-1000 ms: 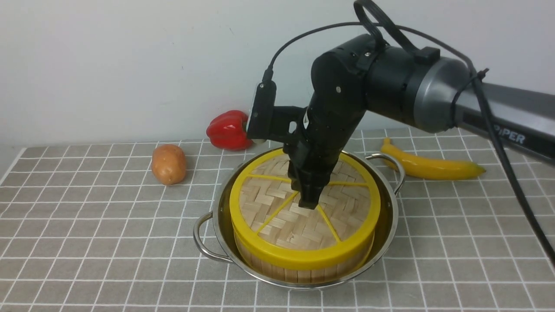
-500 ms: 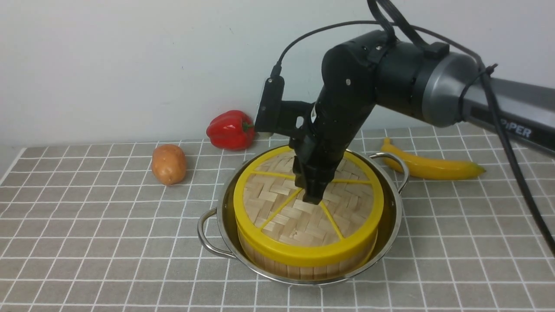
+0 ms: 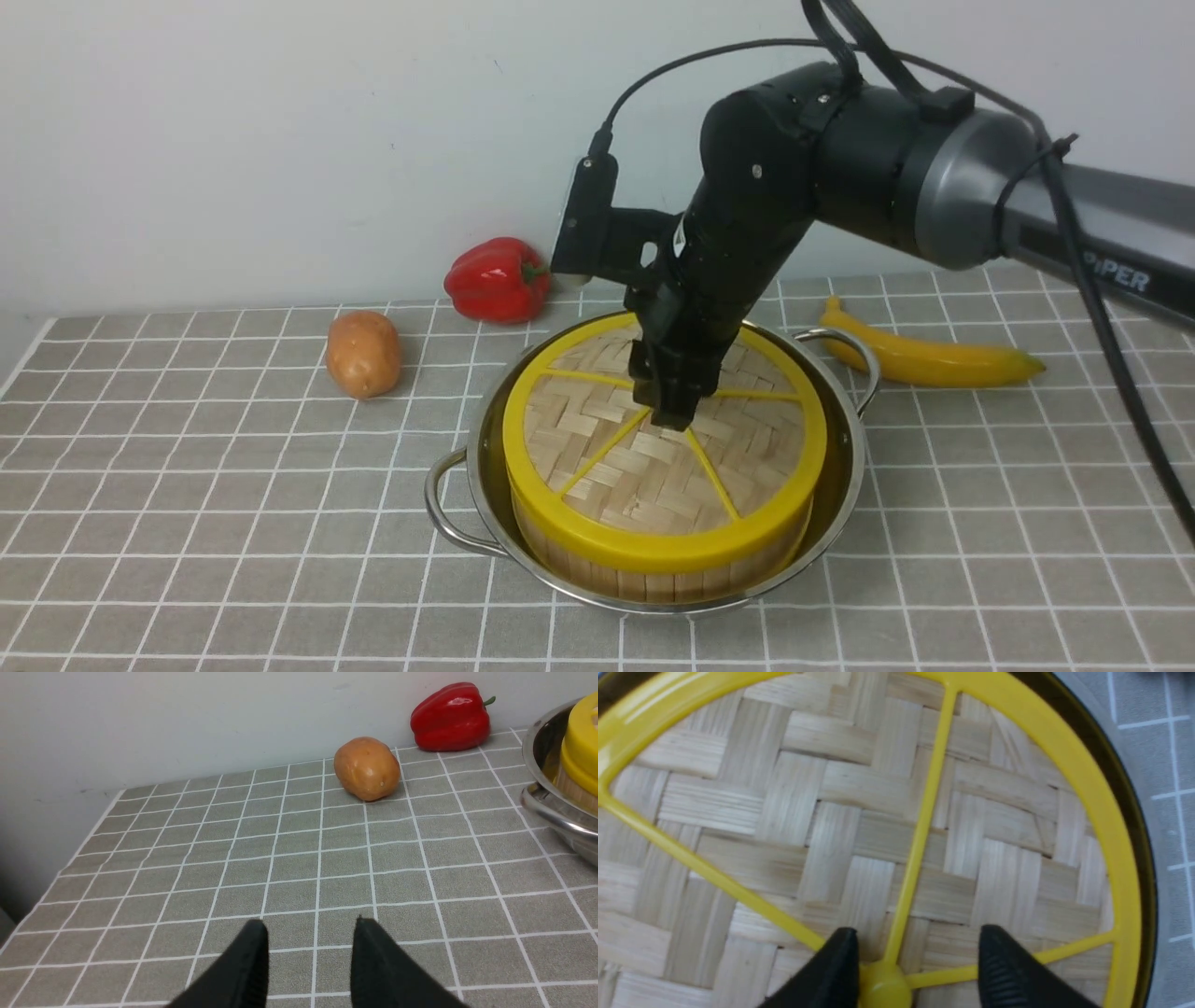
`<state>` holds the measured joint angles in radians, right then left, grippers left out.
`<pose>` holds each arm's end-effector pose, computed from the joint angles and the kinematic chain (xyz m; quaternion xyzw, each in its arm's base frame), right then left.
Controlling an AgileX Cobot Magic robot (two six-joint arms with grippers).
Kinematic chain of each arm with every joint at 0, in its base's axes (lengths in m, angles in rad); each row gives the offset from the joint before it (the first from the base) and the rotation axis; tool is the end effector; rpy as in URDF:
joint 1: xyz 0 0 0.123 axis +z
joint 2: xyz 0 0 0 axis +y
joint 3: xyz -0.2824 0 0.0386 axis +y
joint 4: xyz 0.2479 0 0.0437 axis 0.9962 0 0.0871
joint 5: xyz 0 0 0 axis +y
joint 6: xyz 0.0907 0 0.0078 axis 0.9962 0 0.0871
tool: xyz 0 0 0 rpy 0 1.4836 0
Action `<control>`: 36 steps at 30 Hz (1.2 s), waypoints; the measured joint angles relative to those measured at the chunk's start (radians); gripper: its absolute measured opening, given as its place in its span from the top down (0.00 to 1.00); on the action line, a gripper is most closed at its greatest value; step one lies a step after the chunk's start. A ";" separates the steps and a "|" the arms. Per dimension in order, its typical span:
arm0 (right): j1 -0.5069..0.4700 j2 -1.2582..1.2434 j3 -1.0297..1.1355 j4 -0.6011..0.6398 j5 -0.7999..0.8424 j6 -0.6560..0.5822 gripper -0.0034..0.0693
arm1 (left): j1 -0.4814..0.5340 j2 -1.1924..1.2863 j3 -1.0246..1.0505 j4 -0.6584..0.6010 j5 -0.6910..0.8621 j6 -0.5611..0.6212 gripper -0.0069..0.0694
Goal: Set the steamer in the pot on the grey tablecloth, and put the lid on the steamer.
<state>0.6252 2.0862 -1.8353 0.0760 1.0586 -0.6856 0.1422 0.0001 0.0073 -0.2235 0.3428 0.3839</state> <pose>0.3652 0.2710 0.2451 -0.5898 0.7879 0.0306 0.1742 0.0541 0.0009 0.1805 0.0350 0.7903 0.0668 0.6080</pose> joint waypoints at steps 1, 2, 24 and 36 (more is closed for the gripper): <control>0.000 0.000 0.000 0.000 -0.003 0.000 0.40 | 0.000 0.000 0.000 0.000 0.000 0.000 0.59; 0.000 0.000 0.000 0.000 -0.014 0.000 0.36 | 0.000 0.000 0.000 0.000 0.000 0.000 0.59; -0.001 -0.068 0.000 -0.113 -0.048 0.163 0.57 | 0.000 0.000 0.000 0.000 0.000 0.000 0.59; -0.012 -0.326 -0.003 -0.315 -0.039 0.853 0.97 | 0.000 0.000 0.000 0.000 0.000 0.000 0.59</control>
<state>0.6136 1.7602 -1.8387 -0.2392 1.0194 0.1670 0.1422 0.0001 0.0073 -0.2235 0.3428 0.3839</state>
